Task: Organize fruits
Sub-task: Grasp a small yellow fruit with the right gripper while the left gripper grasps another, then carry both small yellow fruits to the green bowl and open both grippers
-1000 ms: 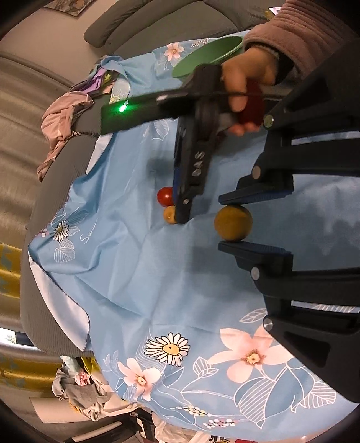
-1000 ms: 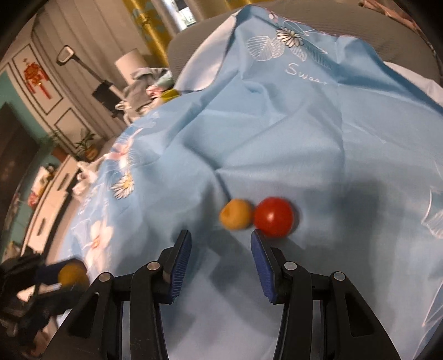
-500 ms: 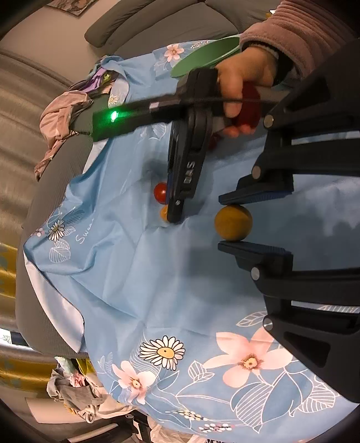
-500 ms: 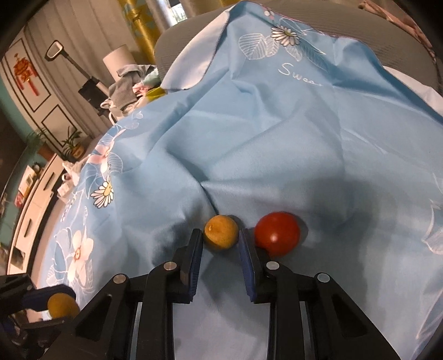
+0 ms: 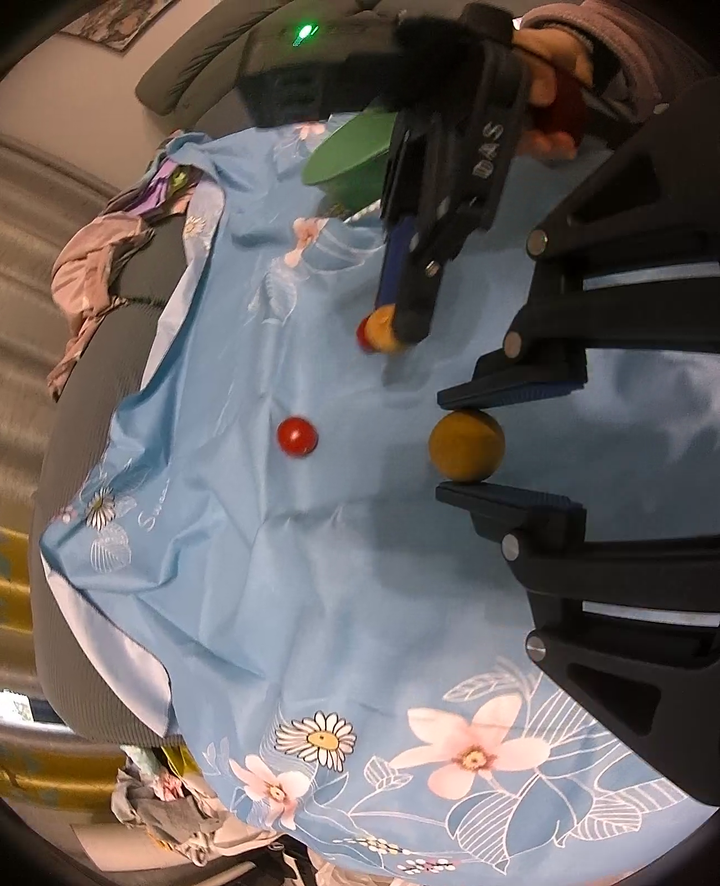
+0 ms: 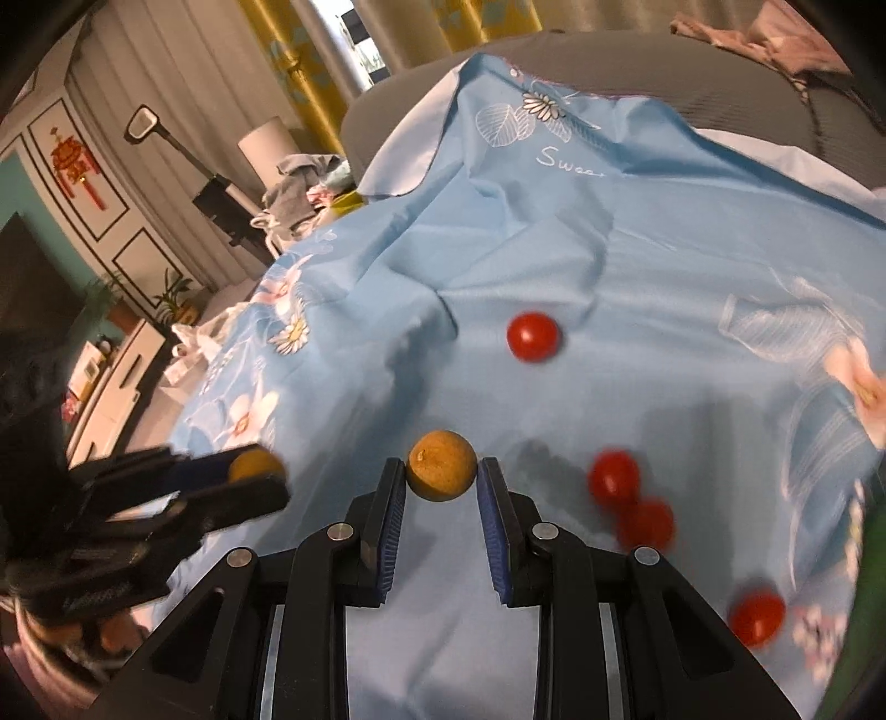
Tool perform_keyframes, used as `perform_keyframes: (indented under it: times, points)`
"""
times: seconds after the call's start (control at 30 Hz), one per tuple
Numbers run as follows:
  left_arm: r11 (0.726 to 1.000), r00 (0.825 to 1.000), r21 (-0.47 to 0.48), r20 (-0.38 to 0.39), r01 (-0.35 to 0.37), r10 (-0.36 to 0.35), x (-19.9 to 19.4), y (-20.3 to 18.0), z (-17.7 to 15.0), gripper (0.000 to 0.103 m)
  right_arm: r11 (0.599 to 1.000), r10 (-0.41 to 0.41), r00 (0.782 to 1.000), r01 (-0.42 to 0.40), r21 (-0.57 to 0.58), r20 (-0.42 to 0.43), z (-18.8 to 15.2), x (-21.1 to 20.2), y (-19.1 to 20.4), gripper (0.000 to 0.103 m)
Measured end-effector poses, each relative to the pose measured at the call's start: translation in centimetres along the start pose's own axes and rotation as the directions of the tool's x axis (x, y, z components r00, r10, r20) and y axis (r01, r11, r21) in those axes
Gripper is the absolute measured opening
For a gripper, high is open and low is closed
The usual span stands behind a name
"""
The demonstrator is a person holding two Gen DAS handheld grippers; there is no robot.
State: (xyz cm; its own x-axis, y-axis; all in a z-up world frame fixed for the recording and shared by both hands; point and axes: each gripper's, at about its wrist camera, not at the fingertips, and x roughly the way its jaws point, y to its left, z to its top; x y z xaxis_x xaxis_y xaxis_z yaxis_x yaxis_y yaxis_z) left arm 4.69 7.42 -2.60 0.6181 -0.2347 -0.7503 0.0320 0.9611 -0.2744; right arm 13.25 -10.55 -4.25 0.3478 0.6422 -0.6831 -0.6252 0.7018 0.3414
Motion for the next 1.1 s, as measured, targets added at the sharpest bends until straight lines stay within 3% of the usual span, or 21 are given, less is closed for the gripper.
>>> perform_keyframes:
  times: [0.37,0.77,1.1]
  points:
    - [0.996,0.999,0.083,-0.037,0.028,-0.025,-0.3,-5.1,-1.6,0.026,1.000,-0.018,0.999,0.017,0.012,0.046,-4.9,-6.1,-0.2,0.029]
    - [0.984,0.998,0.173,-0.054,0.050,-0.041,-0.5,-10.3,-2.1,0.026,0.998,-0.031,0.992,0.024,0.065,0.124,-7.2,-10.8,-1.7,0.029]
    - [0.947,0.994,0.303,-0.052,0.107,-0.096,0.2,-16.2,-0.8,0.026,0.986,-0.109,0.970,0.079,0.144,0.216,-8.6,-15.4,-5.3,0.029]
